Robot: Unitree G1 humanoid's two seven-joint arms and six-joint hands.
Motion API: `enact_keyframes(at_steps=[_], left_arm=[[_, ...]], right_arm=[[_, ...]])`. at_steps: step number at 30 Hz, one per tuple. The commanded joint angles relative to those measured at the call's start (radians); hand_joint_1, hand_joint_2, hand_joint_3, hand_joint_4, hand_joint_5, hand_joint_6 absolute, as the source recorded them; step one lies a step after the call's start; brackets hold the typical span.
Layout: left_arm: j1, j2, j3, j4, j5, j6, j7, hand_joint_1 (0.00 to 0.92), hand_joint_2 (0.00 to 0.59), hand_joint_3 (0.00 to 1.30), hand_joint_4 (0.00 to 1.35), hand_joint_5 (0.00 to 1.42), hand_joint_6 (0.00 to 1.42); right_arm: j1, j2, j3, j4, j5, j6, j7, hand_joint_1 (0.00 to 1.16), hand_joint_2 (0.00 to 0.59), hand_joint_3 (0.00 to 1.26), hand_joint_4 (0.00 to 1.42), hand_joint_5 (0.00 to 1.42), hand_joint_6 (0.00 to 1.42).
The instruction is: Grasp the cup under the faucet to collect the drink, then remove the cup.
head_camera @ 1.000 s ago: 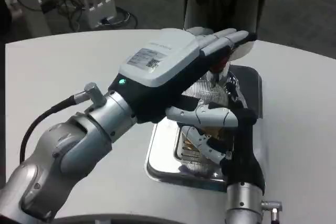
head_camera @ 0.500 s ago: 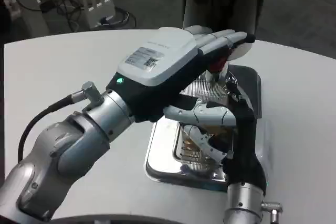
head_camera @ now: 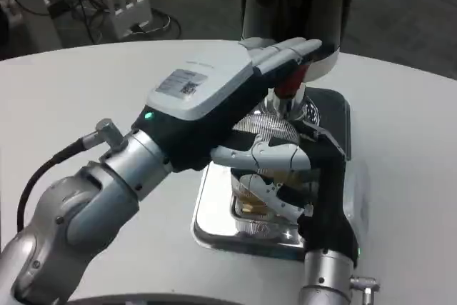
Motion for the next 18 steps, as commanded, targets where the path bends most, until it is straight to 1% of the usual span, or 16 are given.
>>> enact_keyframes(at_steps=[1,4,6,9,12,14,18], left_arm=[[0.035,-0.004,0.021,-0.026,-0.024,0.01,-0.013,0.0,0.095,0.14,0.1,0.2,0.12],[0.046,-0.015,0.036,-0.028,-0.066,0.023,-0.028,0.0,0.091,0.1,0.05,0.18,0.12],[0.059,-0.029,0.051,-0.028,-0.125,0.04,-0.044,0.0,0.089,0.06,0.01,0.14,0.1],[0.075,-0.042,0.066,-0.035,-0.191,0.059,-0.067,0.0,0.087,0.01,0.0,0.1,0.08],[0.096,-0.055,0.09,-0.053,-0.263,0.086,-0.094,0.0,0.086,0.0,0.0,0.01,0.04],[0.115,-0.062,0.104,-0.074,-0.296,0.099,-0.101,0.0,0.084,0.0,0.0,0.0,0.01],[0.153,-0.08,0.122,-0.123,-0.336,0.116,-0.101,0.0,0.083,0.0,0.0,0.0,0.0]], right_arm=[[0.002,0.086,0.016,-0.03,-0.027,0.003,-0.029,0.93,0.158,0.61,0.74,0.84,0.8],[0.021,0.083,0.025,-0.059,-0.04,0.01,-0.032,0.93,0.152,0.66,0.8,0.91,0.9],[0.033,0.08,0.032,-0.079,-0.052,0.016,-0.028,0.93,0.153,0.69,0.83,0.94,0.95],[0.063,0.068,0.044,-0.125,-0.068,0.024,-0.017,0.94,0.146,0.72,0.85,0.98,1.01],[0.108,0.054,0.059,-0.194,-0.088,0.037,-0.001,0.94,0.135,0.74,0.86,1.01,1.04],[0.129,0.048,0.065,-0.224,-0.098,0.045,0.008,0.94,0.135,0.74,0.86,1.02,1.06],[0.174,0.039,0.071,-0.28,-0.099,0.047,0.018,0.94,0.137,0.74,0.87,1.02,1.07]])
